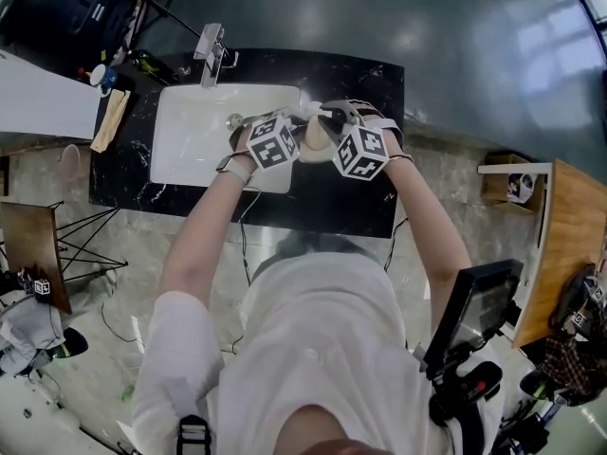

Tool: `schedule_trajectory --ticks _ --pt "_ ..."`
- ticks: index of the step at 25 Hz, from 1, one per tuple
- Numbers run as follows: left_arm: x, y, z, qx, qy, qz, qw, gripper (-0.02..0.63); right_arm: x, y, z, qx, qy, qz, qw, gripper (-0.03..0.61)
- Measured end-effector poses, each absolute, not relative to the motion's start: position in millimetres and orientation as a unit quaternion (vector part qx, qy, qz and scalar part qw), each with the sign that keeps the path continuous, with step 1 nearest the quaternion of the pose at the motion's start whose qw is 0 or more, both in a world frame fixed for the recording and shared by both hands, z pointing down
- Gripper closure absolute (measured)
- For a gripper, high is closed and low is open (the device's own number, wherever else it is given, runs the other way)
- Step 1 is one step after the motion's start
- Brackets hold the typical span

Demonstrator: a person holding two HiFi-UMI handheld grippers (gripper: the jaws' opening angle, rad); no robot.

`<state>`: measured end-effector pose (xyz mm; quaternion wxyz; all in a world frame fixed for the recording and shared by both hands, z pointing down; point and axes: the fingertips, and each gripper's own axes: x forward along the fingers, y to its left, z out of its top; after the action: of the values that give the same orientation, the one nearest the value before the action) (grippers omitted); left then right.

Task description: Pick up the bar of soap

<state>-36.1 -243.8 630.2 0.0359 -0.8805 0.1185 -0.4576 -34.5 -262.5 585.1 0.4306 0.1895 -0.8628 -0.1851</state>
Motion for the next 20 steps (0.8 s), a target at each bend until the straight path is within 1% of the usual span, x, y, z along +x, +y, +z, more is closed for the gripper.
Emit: schedule_trajectory --ticks 3,6,8,10,15,18,20 --pt "-34.0 -243.0 630.4 -0.881 0.115 -0.458 0.035 0.6 -22.0 -250.1 595.3 0.135 -0.848 -0.192 0.475 0.495" --pt "-33.6 -243.5 631.1 -0.88 0.113 -0.46 0.03 0.6 -12.5 -237.1 613.2 0.055 -0.803 -0.25 0.538 0.495" --pt "-33.8 -243.0 630.2 -0.879 0.112 -0.462 0.028 0.6 -10.4 -233.5 620.0 0.022 -0.778 -0.276 0.564 0.495" --pt "-34.7 -242.2 628.7 -0.877 0.111 -0.466 0.03 0.598 -12.1 -234.0 620.5 0.007 -0.769 -0.291 0.569 0.495" --pt "-35.9 -236.4 627.4 -0.878 0.101 -0.467 0.028 0.598 -14.7 -231.2 620.0 -0.008 -0.774 -0.304 0.555 0.491" --pt "-37.2 -232.7 626.6 -0.877 0.09 -0.47 0.036 0.593 -18.0 -233.6 617.6 -0.021 -0.758 -0.334 0.56 0.453" --pt "-36.0 -231.1 624.7 -0.877 0.084 -0.471 0.041 0.578 -20.1 -234.4 615.9 -0.035 -0.747 -0.352 0.564 0.426"
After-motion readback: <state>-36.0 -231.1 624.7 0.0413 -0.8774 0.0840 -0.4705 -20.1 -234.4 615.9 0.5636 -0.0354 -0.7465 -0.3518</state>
